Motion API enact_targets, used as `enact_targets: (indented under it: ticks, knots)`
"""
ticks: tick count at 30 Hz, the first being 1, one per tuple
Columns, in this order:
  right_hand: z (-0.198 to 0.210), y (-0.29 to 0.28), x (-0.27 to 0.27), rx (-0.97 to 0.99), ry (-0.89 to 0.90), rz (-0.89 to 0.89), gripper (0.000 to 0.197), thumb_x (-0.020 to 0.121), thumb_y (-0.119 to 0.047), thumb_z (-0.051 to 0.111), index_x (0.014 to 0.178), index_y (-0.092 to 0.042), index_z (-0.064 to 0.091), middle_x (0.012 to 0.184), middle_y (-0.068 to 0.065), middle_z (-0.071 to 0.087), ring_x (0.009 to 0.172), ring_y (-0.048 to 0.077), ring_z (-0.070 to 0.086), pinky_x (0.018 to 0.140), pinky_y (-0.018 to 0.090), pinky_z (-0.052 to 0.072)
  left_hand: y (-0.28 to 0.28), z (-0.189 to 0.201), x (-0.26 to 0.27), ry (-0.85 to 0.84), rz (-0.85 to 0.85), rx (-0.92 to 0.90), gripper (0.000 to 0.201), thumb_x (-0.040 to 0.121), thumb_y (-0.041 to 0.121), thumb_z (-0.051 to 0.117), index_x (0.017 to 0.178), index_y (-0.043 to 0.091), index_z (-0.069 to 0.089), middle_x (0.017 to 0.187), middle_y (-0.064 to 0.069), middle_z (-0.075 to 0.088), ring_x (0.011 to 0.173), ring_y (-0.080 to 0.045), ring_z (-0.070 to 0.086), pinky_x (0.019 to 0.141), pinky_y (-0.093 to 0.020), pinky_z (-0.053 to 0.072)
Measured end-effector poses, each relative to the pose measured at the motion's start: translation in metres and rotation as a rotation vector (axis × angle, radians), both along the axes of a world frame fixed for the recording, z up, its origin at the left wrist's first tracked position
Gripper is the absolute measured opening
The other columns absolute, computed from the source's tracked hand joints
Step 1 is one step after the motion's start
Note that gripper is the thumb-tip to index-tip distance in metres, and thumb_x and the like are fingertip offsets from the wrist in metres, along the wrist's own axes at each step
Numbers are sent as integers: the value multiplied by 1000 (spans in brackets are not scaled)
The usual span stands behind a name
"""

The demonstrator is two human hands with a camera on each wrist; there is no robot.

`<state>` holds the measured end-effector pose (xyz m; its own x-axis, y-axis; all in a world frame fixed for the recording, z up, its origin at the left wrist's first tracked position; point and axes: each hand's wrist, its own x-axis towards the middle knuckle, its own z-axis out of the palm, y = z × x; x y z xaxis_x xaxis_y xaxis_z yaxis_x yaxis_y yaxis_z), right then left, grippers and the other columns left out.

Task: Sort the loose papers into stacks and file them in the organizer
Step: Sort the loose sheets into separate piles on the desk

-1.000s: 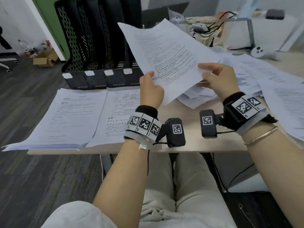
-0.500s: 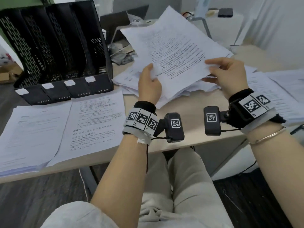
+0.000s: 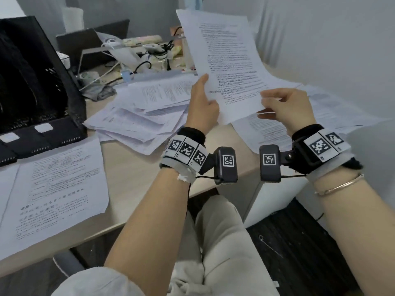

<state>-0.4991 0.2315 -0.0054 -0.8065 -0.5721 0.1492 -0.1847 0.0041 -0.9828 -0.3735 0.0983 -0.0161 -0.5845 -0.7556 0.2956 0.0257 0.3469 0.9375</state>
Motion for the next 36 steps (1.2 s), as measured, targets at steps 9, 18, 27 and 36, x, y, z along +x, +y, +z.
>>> enact_targets:
  ticks: [9,18,27,36]
  knots:
    - [11,32,-30,-100,55,-91,26,86,7,55,106,-6,65,122,18,57,67,12,69,69,26,58,3,-4,-48,-91,7,87,53,95,10,48,145,8,30,148,-7,32,120,-25,50,85,-34,54]
    - [-4,59,-51,43,45,-247,33,82,2,59,109,-16,65,122,1,54,102,19,62,75,27,57,40,-19,-68,-183,-77,-65,48,91,3,52,137,11,42,140,-9,40,117,-29,52,102,-31,42]
    - [-16,67,-51,217,143,-379,47,77,-12,63,123,-22,57,142,2,38,129,23,41,110,35,33,57,-46,-70,-393,-158,-23,54,90,5,56,140,7,37,143,-10,38,130,-23,41,108,-33,35]
    - [-17,47,-27,274,233,-307,41,82,-14,60,122,-22,57,145,5,35,135,22,31,112,34,25,44,-61,-51,-618,-217,-17,47,85,25,66,128,12,52,138,-8,46,126,-23,45,104,-32,38]
